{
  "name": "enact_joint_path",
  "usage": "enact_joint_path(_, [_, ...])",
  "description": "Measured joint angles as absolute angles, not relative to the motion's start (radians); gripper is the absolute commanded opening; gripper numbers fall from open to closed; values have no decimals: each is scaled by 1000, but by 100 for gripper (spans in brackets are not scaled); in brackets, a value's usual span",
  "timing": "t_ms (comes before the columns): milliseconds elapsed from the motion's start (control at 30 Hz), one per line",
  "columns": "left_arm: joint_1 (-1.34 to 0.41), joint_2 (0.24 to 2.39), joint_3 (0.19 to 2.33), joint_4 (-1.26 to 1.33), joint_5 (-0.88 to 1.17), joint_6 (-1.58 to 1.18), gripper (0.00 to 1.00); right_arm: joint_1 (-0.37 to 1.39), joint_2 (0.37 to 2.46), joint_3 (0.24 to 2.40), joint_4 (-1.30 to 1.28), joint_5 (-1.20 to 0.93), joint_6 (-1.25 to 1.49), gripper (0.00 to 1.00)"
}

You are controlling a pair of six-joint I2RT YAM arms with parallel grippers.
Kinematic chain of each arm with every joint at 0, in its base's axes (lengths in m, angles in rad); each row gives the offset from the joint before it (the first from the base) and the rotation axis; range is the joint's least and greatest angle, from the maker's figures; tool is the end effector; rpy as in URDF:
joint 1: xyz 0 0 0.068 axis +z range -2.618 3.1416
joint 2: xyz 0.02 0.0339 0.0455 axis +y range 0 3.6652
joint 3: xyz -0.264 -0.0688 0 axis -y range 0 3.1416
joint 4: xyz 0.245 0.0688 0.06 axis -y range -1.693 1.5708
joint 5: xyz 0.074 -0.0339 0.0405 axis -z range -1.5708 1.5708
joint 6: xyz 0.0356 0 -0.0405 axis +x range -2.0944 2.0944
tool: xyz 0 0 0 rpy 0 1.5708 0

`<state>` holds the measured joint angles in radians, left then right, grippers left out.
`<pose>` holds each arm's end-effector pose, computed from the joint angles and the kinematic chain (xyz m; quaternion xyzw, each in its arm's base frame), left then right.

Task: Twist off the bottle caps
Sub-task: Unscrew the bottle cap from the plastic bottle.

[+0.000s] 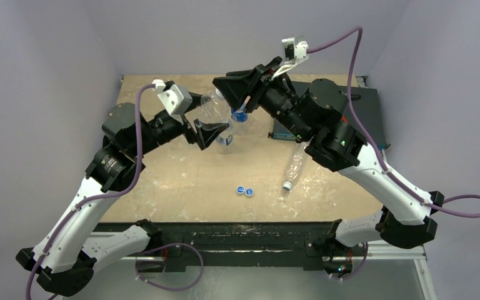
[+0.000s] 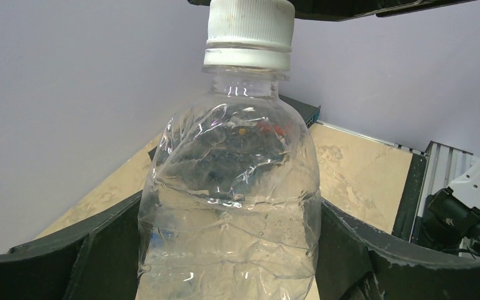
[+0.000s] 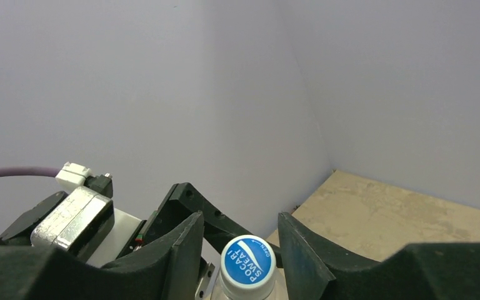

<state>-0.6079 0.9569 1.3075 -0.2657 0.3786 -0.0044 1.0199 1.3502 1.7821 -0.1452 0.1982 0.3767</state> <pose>0.1436 -0.1160 0.4789 0.3298 0.5932 -0.3394 0.6513 0.1442 0.2213 0.5589 -0.1132 0.5904 0.4670 0.6485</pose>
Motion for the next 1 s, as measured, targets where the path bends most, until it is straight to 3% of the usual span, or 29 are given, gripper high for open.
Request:
enact_joint_path(67, [-608, 957, 1308, -266, 377, -4, 0, 1020, 1350, 1780, -143, 201, 387, 47])
enact_joint_path(167, [-608, 957, 1308, -266, 376, -4, 0, 1020, 1351, 1780, -146, 205, 402, 65])
enact_joint_path(333, [-608, 953, 1308, -265, 376, -4, 0, 1020, 1367, 1792, -169, 233, 411, 65])
enact_joint_path(467, [-608, 952, 1308, -265, 376, -4, 0, 1020, 1380, 1792, -175, 246, 413, 50])
enact_joint_path(800, [-608, 951, 1307, -270, 374, -4, 0, 1026, 1380, 1789, -168, 244, 430, 0])
enact_joint_path(1000, [-607, 951, 1306, -271, 396, -9, 0, 1020, 1362, 1755, -133, 192, 426, 0])
